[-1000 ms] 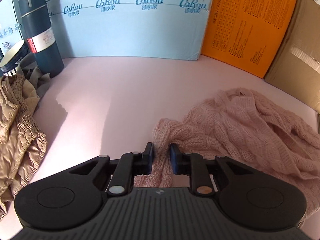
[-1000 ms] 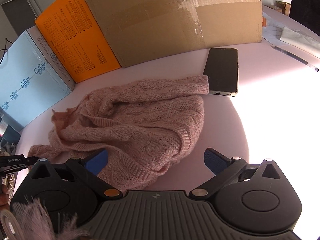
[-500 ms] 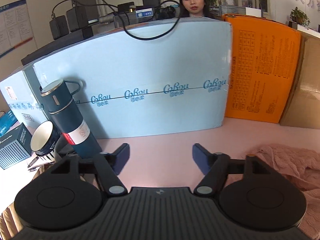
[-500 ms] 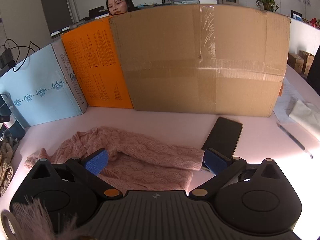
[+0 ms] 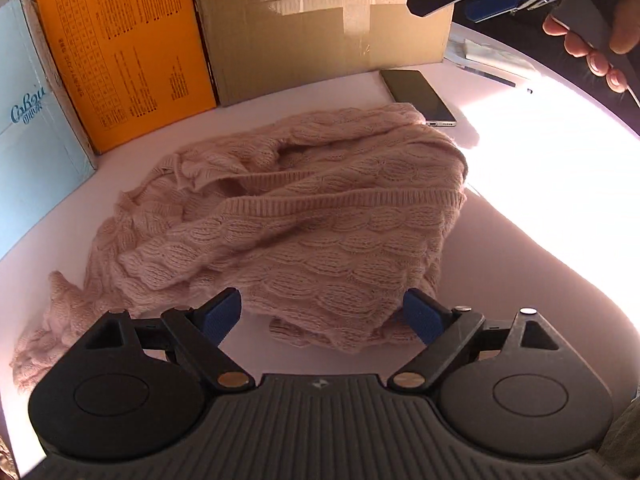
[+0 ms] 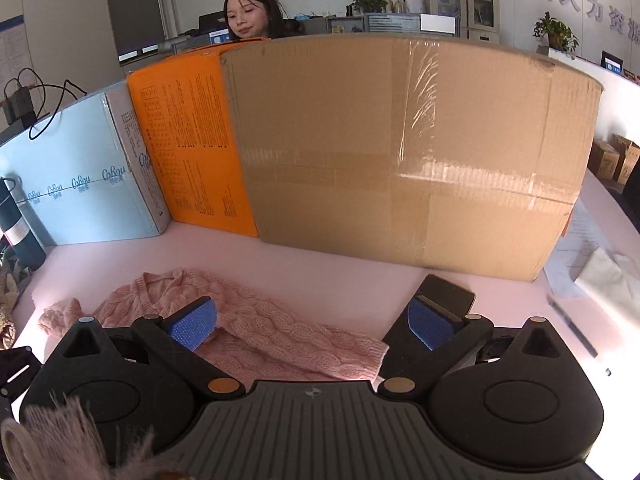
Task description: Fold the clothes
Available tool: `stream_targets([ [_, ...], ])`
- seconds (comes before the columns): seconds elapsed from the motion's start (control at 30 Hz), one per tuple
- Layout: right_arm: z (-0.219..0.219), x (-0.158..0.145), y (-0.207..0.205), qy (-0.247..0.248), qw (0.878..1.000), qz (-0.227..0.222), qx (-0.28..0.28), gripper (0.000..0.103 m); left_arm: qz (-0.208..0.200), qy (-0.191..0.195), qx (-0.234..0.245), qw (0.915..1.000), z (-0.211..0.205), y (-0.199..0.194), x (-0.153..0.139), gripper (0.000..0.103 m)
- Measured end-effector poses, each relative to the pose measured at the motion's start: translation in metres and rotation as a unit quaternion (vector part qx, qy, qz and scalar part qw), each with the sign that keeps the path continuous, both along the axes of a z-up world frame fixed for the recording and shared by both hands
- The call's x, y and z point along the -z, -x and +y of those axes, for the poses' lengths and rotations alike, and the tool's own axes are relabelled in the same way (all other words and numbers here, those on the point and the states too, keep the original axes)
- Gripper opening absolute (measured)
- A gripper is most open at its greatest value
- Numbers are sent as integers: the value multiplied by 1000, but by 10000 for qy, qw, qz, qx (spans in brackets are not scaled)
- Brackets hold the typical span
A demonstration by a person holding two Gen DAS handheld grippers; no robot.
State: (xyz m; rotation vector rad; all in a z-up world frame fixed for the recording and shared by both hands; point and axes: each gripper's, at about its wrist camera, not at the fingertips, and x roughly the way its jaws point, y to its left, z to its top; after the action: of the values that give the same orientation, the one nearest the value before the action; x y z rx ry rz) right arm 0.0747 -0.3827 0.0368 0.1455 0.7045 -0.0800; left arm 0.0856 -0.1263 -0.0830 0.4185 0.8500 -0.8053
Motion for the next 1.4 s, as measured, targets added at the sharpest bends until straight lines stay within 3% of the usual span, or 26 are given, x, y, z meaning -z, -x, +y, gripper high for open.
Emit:
stream_targets([
  [0.03, 1, 8, 1, -78, 10000, 24, 16, 103, 94, 85, -101, 9999, -2, -2, 3, 87],
  [0.07, 2, 16, 2, -111, 9999, 37, 52, 103, 229, 297, -233, 9990, 0, -4, 6, 77],
  [0.1, 2, 23, 4, -145, 9998, 53, 89, 103, 357, 443, -341, 9978, 2, -6, 6, 55],
  [0.13, 3, 31, 6, -185, 9997, 83, 129, 103, 477, 577, -449, 9962, 5, -8, 7, 42],
  [0.17, 4, 38, 7, -224, 9996, 114, 164, 103, 528, 611, -558, 9952, 7, -11, 6, 23],
  [0.3, 9, 56, 11, -246, 9994, 227, 87, 103, 99, 703, -980, 9927, 29, -16, -17, 15],
  [0.4, 9, 57, 13, -220, 9997, 144, -8, 103, -356, 617, -1436, 9871, 64, -15, -47, 15],
  [0.53, 5, 55, 10, -253, 9996, 55, -85, 103, -507, 462, -1667, 9836, 114, 0, -62, 15],
  [0.67, 5, 59, 1, -255, 9995, 141, -118, 103, -526, -78, -1931, 9797, 151, 17, -63, 17],
  [0.8, 18, 70, -13, -278, 9986, 256, -365, 103, -372, -160, -2211, 9744, 172, 23, -61, 19],
  [0.83, 24, 72, -17, -278, 9982, 295, -450, 103, -365, -119, -2202, 9747, 172, 23, -62, 22],
  [0.87, 31, 74, -22, -280, 9976, 333, -535, 103, -366, -79, -2190, 9750, 172, 24, -63, 32],
  [0.9, 36, 75, -26, -303, 9970, 356, -611, 103, -447, -36, -2150, 9756, 168, 26, -64, 48],
  [0.97, 47, 76, -34, -366, 9956, 395, -766, 103, -624, 96, -2074, 9762, 160, 27, -67, 72],
  [1.0, 54, 77, -39, -409, 9946, 427, -855, 103, -662, 171, -2023, 9769, 156, 26, -68, 77],
  [1.23, 93, 88, -68, -594, 9879, 585, -1304, 103, -126, 519, -1248, 9907, 111, 15, -60, 77],
  [1.4, 105, 95, -86, -711, 9843, 702, -1457, 103, -26, 690, -690, 9952, 97, 16, -63, 78],
])
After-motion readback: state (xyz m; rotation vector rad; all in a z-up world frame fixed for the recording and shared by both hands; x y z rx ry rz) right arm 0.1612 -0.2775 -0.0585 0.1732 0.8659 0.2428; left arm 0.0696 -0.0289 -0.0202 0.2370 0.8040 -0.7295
